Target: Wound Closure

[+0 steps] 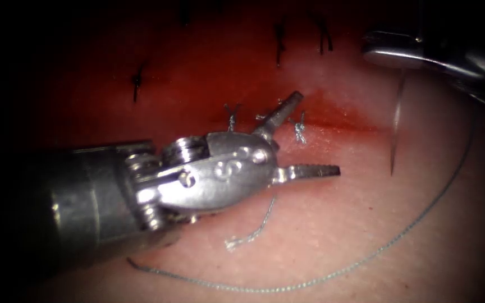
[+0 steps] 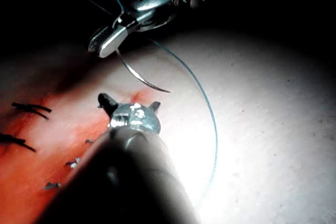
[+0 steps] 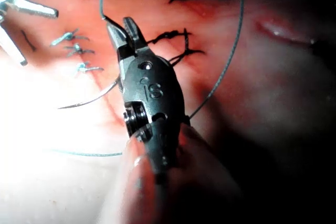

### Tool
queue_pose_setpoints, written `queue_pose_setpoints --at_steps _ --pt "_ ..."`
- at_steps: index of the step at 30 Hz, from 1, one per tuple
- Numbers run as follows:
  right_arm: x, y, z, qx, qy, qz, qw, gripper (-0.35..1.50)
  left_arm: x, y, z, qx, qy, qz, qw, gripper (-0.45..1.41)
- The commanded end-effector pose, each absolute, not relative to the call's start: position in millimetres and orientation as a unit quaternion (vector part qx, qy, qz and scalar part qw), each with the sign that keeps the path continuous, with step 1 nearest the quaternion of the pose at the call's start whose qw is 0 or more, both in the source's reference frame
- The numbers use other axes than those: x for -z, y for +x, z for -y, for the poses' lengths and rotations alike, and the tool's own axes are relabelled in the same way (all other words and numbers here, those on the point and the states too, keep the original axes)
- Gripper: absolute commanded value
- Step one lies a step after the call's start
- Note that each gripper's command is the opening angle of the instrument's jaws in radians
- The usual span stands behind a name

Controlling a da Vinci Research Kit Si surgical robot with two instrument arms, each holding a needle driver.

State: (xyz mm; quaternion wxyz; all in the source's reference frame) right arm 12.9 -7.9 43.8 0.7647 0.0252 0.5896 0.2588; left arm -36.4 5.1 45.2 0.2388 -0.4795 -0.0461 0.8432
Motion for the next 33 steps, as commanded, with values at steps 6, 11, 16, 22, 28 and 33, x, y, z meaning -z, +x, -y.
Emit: queue_pose_setpoints --at_steps 6,11,16,22,28,33 --pt "-44.9 14.2 6.8 -0.233 -0.022 -0.616 0.752 -0.35 -49.7 -36.8 -5.2 -0.845 -0.481 0.095 0.215 0.17" --pt "-44.9 14.5 6.8 -0.231 -0.018 -0.612 0.756 -0.35 -50.5 -36.9 -5.5 -0.839 -0.476 0.112 0.240 0.29" --pt "-44.7 15.0 7.0 -0.223 -0.012 -0.628 0.745 -0.35 -50.4 -37.5 -6.7 -0.810 -0.486 0.153 0.291 0.74" --pt "-44.0 15.6 7.5 -0.219 -0.023 -0.653 0.725 -0.35 -50.0 -38.1 -7.7 -0.757 -0.530 0.191 0.331 0.89" --pt "-43.6 15.8 7.9 -0.204 -0.052 -0.686 0.697 -0.35 -49.9 -38.2 -8.2 -0.729 -0.553 0.206 0.347 1.03" --pt "-42.9 16.4 8.2 -0.197 -0.057 -0.704 0.680 -0.35 -50.6 -38.3 -9.0 -0.700 -0.565 0.213 0.381 1.01"
